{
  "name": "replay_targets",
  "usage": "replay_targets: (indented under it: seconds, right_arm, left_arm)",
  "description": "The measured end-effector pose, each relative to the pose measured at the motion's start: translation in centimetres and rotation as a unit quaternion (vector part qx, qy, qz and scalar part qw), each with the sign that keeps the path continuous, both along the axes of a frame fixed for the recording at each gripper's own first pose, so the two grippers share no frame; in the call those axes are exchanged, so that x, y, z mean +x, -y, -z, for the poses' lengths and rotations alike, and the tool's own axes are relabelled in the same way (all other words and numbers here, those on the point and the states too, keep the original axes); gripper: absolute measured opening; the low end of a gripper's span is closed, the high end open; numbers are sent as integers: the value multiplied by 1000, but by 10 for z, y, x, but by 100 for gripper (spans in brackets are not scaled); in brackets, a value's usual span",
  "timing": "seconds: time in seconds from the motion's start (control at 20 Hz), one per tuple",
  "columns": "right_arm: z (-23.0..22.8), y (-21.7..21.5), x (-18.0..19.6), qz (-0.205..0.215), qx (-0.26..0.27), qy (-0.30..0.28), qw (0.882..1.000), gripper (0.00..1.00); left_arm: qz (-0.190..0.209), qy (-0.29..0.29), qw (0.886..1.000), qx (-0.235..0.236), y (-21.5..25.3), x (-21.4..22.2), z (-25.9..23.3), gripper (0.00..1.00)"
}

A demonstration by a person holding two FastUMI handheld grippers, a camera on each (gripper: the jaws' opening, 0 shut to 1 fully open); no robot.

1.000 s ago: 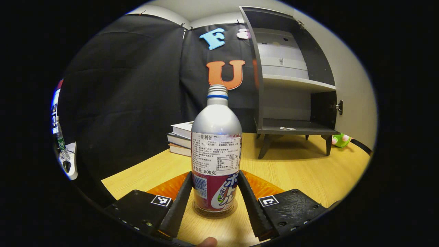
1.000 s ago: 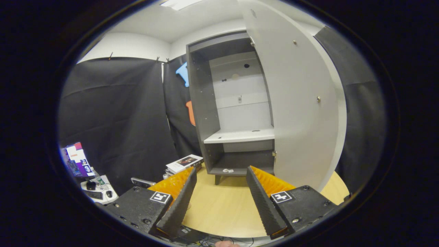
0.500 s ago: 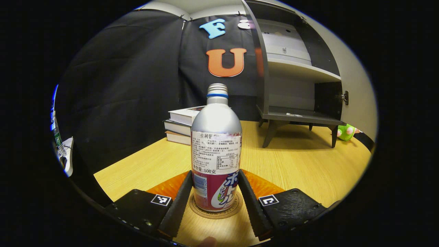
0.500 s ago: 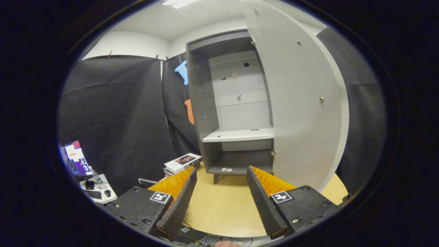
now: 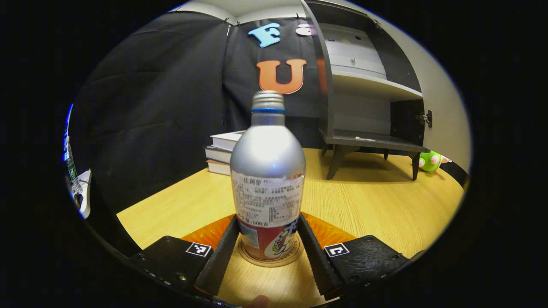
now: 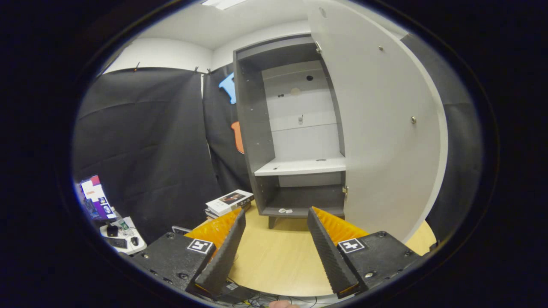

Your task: Open the cabinet door with the right hand, grasp the bottle in the cabinet with the left hand and place it on the coaster, then close the cabinet door with the right hand.

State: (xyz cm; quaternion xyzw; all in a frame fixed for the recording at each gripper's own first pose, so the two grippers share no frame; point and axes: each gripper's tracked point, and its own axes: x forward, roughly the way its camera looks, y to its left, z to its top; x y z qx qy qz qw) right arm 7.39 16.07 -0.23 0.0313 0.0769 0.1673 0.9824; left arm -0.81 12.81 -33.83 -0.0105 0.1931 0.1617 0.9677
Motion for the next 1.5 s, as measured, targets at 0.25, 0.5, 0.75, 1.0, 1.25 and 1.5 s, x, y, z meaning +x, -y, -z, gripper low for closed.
replay_targets:
  seconds: [0.25,0.5,0.75,1.0,1.25,1.5]
  right_arm:
    - [2,0,3,0,-1,-2,1000,92]
    - [0,-1,4,-3,2,1,1000,92]
    - [0,2,1,-1,9,4,1000,92]
    - [-15,11,-4,3,13,22,1000,92]
    - [-59,33,-15,23,23,72,997,89]
    - [-106,86,-33,68,19,118,990,92]
  left_arm:
    - [4,12,1000,1,-2,1,-8,82]
    - [12,23,1000,10,-1,4,-22,93]
    - [25,53,998,25,3,0,-58,89]
    - [42,118,991,42,17,-10,-153,89]
    - [89,177,980,28,56,-21,-270,93]
    - [115,183,976,17,79,-21,-323,94]
